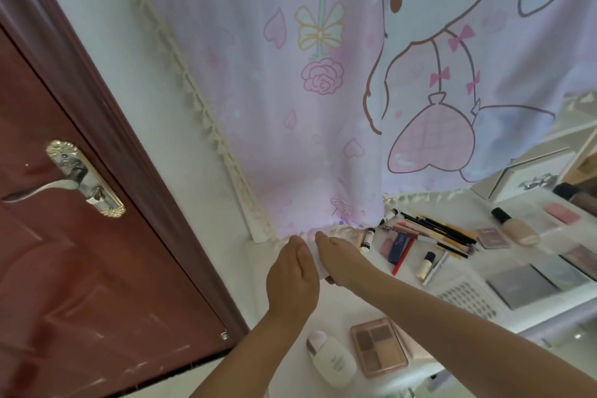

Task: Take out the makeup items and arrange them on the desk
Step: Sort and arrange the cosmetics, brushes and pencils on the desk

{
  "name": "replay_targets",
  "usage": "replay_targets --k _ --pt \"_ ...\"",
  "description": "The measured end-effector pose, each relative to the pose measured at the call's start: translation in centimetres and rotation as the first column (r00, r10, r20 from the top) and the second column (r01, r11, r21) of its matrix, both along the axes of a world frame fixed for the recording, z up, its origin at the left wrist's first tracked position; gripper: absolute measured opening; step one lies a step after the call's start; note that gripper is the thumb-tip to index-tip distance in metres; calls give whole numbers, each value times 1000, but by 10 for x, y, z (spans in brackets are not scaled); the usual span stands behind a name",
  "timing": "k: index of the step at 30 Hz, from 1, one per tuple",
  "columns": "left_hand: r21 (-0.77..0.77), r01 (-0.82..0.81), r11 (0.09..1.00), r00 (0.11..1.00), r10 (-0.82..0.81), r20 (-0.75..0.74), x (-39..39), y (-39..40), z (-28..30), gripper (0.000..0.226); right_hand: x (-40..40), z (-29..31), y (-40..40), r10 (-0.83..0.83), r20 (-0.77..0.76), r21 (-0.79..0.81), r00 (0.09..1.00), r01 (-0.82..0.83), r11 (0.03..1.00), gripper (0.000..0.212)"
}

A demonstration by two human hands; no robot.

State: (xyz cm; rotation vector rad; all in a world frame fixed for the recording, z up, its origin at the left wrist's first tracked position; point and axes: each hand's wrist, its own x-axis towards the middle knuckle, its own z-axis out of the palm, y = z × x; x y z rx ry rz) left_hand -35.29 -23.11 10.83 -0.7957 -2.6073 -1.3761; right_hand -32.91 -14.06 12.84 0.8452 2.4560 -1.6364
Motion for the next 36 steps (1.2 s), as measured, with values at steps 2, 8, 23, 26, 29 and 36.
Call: replay_targets --k 2,8,23,26,29,36 --pt "-30 3 1000 1000 -2 28 1 2 0 34 0 -1 4 44 52 42 998 -46 998 40" --pt "-24 -5 1000 990 9 139 4 6 1 39 6 -4 7 48 77 120 996 -58 991 49" --pt "25 16 1000 798 -27 601 -1 0 5 35 25 -12 2 171 -193 235 966 -124 964 44" --pt "8 -6 1000 669 -3 743 -6 -10 -9 37 30 -23 1 355 -168 266 920 -304 915 32" --pt "-40 -17 999 590 42 806 -8 -19 -24 35 32 -36 1 405 -86 127 910 -393 911 29" --pt "-116 -39 993 470 120 874 -12 -34 -51 36 24 -59 -2 466 32 54 884 -467 882 43"
